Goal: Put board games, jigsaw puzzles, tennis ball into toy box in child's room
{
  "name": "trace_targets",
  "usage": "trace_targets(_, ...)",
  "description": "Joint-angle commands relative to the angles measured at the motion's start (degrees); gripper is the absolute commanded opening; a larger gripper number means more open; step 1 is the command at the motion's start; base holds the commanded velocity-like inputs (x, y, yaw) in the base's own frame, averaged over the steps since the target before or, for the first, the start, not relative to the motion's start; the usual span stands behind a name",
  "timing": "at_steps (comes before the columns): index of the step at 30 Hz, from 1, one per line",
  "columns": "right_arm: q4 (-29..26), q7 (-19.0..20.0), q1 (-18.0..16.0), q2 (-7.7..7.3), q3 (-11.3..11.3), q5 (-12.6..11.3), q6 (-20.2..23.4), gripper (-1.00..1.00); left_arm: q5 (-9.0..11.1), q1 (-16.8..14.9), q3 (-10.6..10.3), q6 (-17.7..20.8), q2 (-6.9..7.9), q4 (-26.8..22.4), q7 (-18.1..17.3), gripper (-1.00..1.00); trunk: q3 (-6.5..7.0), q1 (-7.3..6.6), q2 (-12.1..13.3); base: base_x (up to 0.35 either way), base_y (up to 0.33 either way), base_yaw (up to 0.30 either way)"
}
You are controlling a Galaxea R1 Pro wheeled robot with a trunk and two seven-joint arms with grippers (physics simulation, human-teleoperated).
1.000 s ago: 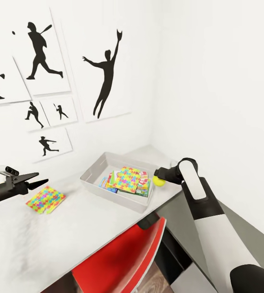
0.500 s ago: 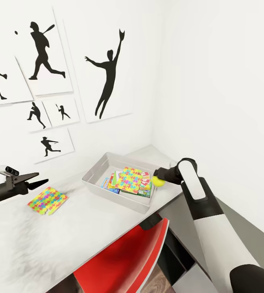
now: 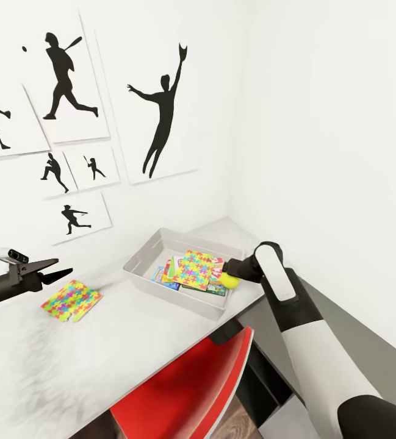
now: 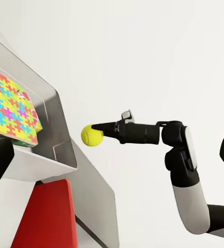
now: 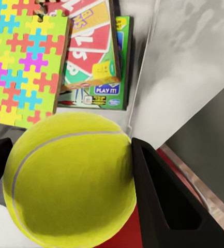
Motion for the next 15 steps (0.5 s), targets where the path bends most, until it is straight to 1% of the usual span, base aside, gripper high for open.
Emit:
trace_targets(1, 0.01, -0.65, -0.07, 0.02, 0.07, -0.56, 0.16, -1.00, 0.03, -0.04, -0.04, 0.61, 0.02, 0.00, -0.19, 1.00, -0.12, 0.04, -0.12, 0.000, 0.000, 0.000)
trace_targets(15, 1.29, -0.58, 0.00, 0.19, 0.12, -0.55, 0.16, -1.00, 0.03, -0.04, -0.02, 0.61, 0.02, 0.00, -0.24, 1.00, -0.12, 0.04, -0.12, 0.000, 0.000, 0.000)
